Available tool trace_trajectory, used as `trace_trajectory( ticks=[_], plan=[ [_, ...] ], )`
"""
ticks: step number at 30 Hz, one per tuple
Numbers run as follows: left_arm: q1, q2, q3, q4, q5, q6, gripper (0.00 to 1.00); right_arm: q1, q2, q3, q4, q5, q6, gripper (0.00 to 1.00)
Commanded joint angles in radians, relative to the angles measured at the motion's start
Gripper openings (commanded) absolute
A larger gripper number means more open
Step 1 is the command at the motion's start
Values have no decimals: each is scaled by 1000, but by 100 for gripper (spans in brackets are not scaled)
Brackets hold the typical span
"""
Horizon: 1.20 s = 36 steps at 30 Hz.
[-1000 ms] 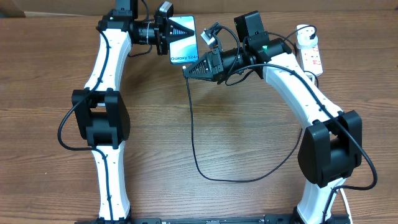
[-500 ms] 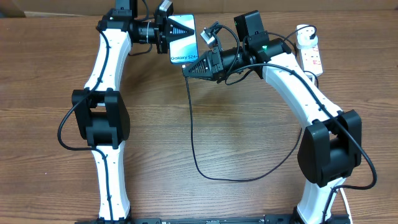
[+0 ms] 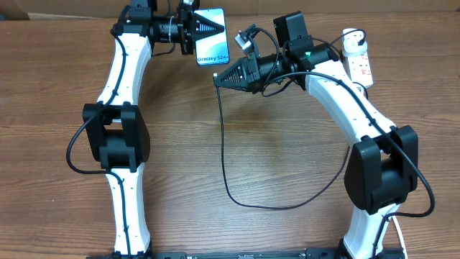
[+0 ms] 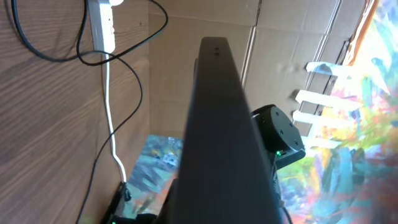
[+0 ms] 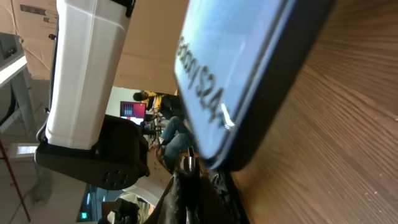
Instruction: Plug charger to phone and switch on socket
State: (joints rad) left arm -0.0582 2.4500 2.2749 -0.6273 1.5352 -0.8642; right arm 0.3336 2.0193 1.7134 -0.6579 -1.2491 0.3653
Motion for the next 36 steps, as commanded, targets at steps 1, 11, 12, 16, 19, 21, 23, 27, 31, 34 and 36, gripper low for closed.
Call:
trace_trajectory(
  ticks=[1, 11, 12, 16, 19, 21, 23, 27, 31, 34, 36],
  plan=[
    [4, -30, 31, 4, 45, -42, 4, -4, 7, 2, 16, 3, 5, 4],
    [-2, -30, 31, 5, 43, -41, 4, -4, 7, 2, 96, -1, 77, 4],
    [-2, -30, 31, 5, 43, -40, 4, -4, 7, 2, 96, -1, 77, 4],
    [-2, -30, 31, 5, 44, -35, 4, -4, 7, 2, 97, 3, 77, 4],
    [-2, -30, 31, 5, 44, -33, 4, -4, 7, 2, 97, 11, 80, 4],
    [-3, -30, 31, 4, 44, -29, 4, -4, 7, 2, 102, 11, 80, 4],
    [-3, -30, 31, 5, 44, -29, 4, -4, 7, 2, 107, 11, 81, 4],
    [-6, -30, 31, 5, 44, -25, 4, -4, 7, 2, 110, 18, 85, 4],
    [-8, -30, 31, 5, 44, -21, 4, -4, 7, 2, 134, 26, 111, 4],
    [-8, -30, 31, 5, 44, -21, 4, -4, 7, 2, 155, 26, 134, 4],
    [-8, -30, 31, 5, 44, -22, 4, -4, 7, 2, 158, 27, 133, 4]
  ],
)
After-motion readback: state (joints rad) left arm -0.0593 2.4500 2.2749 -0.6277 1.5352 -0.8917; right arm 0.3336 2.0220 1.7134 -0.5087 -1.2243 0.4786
